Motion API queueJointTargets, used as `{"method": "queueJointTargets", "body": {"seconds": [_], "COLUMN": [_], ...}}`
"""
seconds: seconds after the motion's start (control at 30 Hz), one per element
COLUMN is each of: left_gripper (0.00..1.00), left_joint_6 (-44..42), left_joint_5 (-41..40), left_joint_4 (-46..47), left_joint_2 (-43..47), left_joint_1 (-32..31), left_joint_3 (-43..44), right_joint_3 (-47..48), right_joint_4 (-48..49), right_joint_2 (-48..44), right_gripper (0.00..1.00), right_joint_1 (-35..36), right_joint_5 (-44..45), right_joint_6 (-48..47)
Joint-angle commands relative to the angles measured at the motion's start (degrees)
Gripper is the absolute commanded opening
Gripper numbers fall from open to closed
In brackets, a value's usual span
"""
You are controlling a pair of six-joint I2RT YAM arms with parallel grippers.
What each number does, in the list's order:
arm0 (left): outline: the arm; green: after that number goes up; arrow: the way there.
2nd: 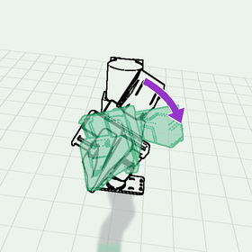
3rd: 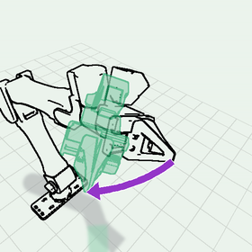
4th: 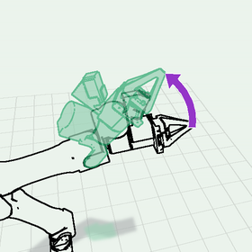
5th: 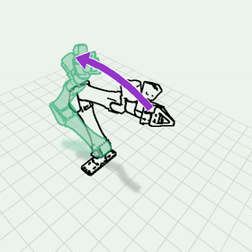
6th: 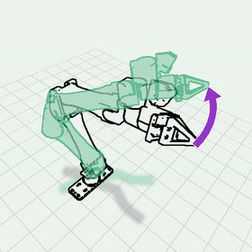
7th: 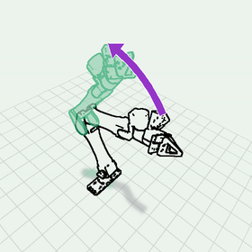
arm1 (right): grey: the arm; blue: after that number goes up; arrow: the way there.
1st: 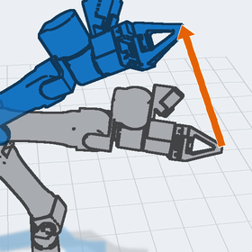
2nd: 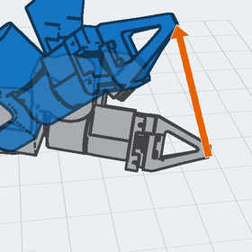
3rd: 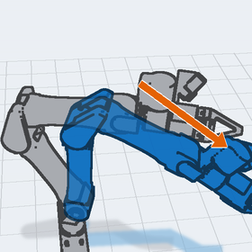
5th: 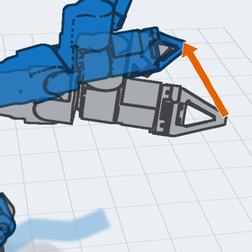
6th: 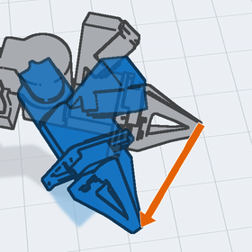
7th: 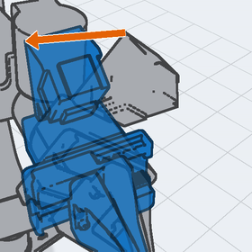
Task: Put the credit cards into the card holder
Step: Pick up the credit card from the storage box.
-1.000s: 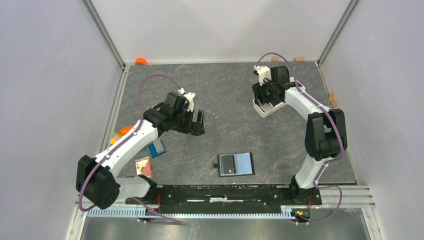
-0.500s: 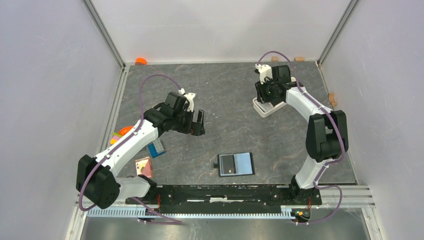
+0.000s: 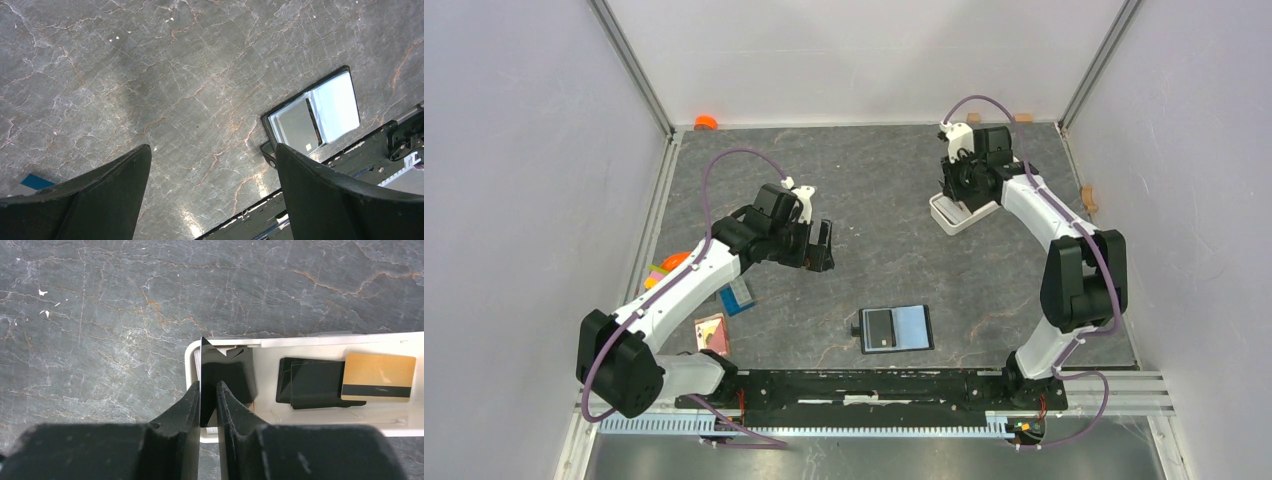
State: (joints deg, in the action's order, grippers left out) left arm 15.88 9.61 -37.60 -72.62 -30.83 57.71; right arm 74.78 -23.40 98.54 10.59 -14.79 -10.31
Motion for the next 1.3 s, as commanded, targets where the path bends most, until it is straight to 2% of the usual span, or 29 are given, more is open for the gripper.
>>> {"method": "queueJointTargets", "body": {"seconds": [0.0,0.23,0.37,0.43,0.63,0.8,1.03,1.27], "left_gripper": [1.00,1.00,0.99,0.97,0.94,0.93,0.93,0.94], "left_joint_6": [-2.43,-2.70,-3.68,-4.25,-3.60,0.38,2.48,5.28], "left_joint_5": [1.05,1.48,4.00,6.39,13.51,19.31,22.10,23.02], "left_joint_4": [0.69,0.67,1.53,2.71,7.62,15.28,17.57,18.99], "left_joint_2": [-0.37,-0.09,0.72,1.76,7.30,11.22,11.01,9.84], "left_joint_1": [0.42,0.42,0.34,0.33,-0.13,-5.70,-13.75,-17.63], "left_joint_3": [-0.06,0.03,-0.29,-0.80,-2.88,-6.43,-9.15,-11.98], "right_joint_3": [1.89,2.56,3.11,3.15,-4.04,-14.43,-30.54,-36.54], "right_joint_4": [-0.41,1.53,1.01,-0.22,-1.85,-1.44,11.35,22.47], "right_joint_2": [-2.99,-9.99,-14.02,-16.03,-23.44,-28.87,-33.94,-36.96], "right_gripper": [0.19,0.13,0.04,0.00,0.00,0.00,0.00,0.00], "right_joint_1": [-0.04,-0.07,0.01,0.41,5.07,10.13,20.59,23.37], "right_joint_5": [-1.17,5.43,6.13,2.75,-5.76,-17.44,-33.85,-42.96], "right_joint_6": [1.65,2.12,3.06,4.57,7.40,10.12,20.85,28.92]}}
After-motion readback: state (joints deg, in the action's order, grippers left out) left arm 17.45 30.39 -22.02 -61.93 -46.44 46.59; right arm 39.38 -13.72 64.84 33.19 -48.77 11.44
